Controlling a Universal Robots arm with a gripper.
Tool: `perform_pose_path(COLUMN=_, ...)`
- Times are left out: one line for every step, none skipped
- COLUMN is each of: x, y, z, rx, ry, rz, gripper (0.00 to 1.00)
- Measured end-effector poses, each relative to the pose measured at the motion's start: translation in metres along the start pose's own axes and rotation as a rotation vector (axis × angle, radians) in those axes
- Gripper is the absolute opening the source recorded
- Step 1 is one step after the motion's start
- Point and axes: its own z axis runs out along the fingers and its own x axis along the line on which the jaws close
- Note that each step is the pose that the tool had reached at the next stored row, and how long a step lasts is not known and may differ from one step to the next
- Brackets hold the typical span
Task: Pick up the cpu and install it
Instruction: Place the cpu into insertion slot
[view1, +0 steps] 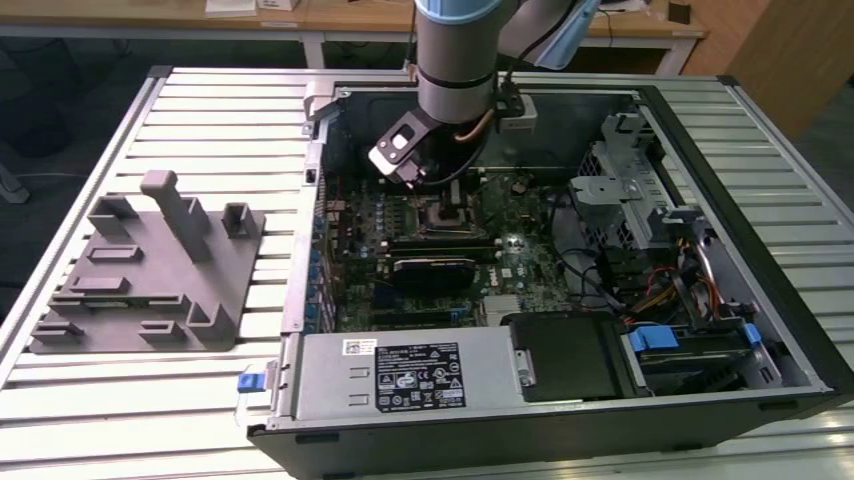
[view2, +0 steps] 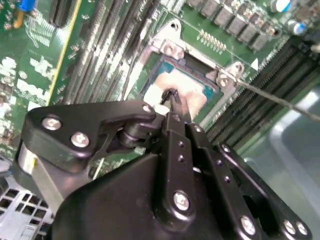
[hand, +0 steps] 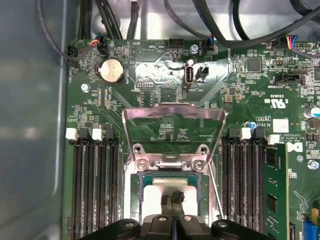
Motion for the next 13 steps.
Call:
perform_pose_path(x=-0.0001, y=0.0001, z=-0.0033, rx=0.0006, ry=-0.0009, rz=0.000, gripper=0.11)
perform_pose_path(x=-0.0001, y=0.0002, z=-0.0063, rx=0.0007, ry=-0.0012, rz=0.000, gripper=0.11)
perform_pose_path(x=0.0000, y=0.0003, z=-0.0094, rx=0.0007, ry=-0.0012, rz=0.000, gripper=0.11)
perform_pose_path(x=0.0000, y=0.0005, z=-0.0125, rx=0.0008, ry=-0.0014, rz=0.000, gripper=0.11)
perform_pose_path(x=0.0001, y=0.0006, z=-0.0158, rx=0.0007, ry=-0.0013, rz=0.000, gripper=0.11)
perform_pose_path(x=0.0002, y=0.0008, z=-0.0188, rx=0.0007, ry=-0.0012, rz=0.000, gripper=0.11)
perform_pose_path(x=0.0002, y=0.0010, z=-0.0220, rx=0.0009, ry=-0.0014, rz=0.000, gripper=0.11)
perform_pose_path(x=0.0003, y=0.0011, z=-0.0250, rx=0.0008, ry=-0.0013, rz=0.000, gripper=0.11)
perform_pose_path(x=0.0003, y=0.0013, z=-0.0280, rx=0.0008, ry=-0.0013, rz=0.000, gripper=0.11)
perform_pose_path(x=0.0004, y=0.0014, z=-0.0309, rx=0.0008, ry=-0.0013, rz=0.000, gripper=0.11)
perform_pose_path(x=0.0004, y=0.0016, z=-0.0339, rx=0.0008, ry=-0.0013, rz=0.000, gripper=0.11)
perform_pose_path(x=0.0005, y=0.0017, z=-0.0369, rx=0.0008, ry=-0.0014, rz=0.000, gripper=0.11)
perform_pose_path(x=0.0006, y=0.0019, z=-0.0397, rx=0.0008, ry=-0.0013, rz=0.000, gripper=0.11)
